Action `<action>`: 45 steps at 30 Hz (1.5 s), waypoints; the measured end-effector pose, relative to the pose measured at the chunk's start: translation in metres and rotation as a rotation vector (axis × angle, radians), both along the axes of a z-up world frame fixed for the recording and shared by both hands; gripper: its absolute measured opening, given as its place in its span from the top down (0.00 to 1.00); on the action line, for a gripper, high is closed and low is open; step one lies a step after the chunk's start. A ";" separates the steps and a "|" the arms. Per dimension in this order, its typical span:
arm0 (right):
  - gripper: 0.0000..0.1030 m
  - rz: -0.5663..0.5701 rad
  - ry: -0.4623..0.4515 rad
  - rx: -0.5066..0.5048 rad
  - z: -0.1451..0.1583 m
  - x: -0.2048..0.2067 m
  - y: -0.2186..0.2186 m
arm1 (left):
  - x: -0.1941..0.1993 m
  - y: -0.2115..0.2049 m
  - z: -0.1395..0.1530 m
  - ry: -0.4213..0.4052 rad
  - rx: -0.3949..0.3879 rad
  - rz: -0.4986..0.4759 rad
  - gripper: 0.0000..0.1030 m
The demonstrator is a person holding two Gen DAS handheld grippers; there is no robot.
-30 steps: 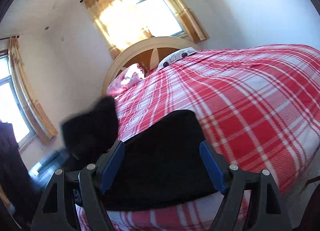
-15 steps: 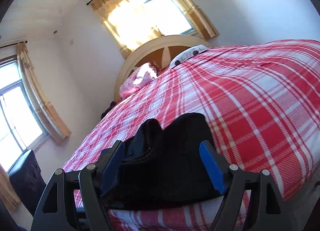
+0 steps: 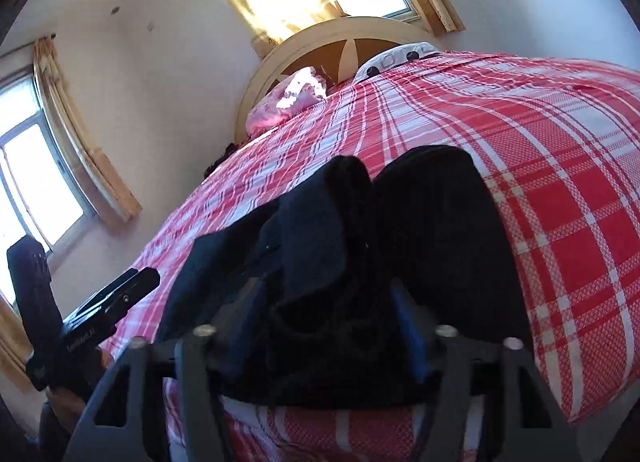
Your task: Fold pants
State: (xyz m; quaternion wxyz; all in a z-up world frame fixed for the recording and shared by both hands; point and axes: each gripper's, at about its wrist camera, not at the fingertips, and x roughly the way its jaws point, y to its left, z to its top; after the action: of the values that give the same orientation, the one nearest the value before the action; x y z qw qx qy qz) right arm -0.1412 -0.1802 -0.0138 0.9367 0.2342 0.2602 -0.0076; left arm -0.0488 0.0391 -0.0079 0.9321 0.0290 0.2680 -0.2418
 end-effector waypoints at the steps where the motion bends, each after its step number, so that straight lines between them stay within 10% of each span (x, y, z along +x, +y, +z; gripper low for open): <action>1: 0.60 0.002 0.002 0.001 -0.002 0.002 0.000 | 0.001 0.001 -0.001 0.009 -0.005 0.002 0.13; 7: 0.61 -0.017 0.008 0.056 -0.009 0.008 -0.011 | 0.008 -0.002 -0.007 0.057 0.017 0.020 0.13; 24: 0.79 -0.009 -0.077 -0.464 0.037 -0.003 0.045 | 0.015 -0.019 -0.008 0.077 0.123 0.071 0.09; 31: 0.79 -0.180 0.010 -0.404 0.025 -0.018 0.002 | 0.022 -0.049 -0.010 0.064 0.215 0.071 0.08; 45: 0.79 -0.172 0.064 -0.326 0.005 -0.024 -0.005 | 0.023 -0.060 -0.019 0.049 0.286 0.088 0.02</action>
State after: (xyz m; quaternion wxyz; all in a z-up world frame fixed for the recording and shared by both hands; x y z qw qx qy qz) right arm -0.1653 -0.1852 -0.0089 0.9493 0.1004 0.2643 -0.1373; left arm -0.0255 -0.0210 -0.0274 0.9214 0.1439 0.3233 -0.1609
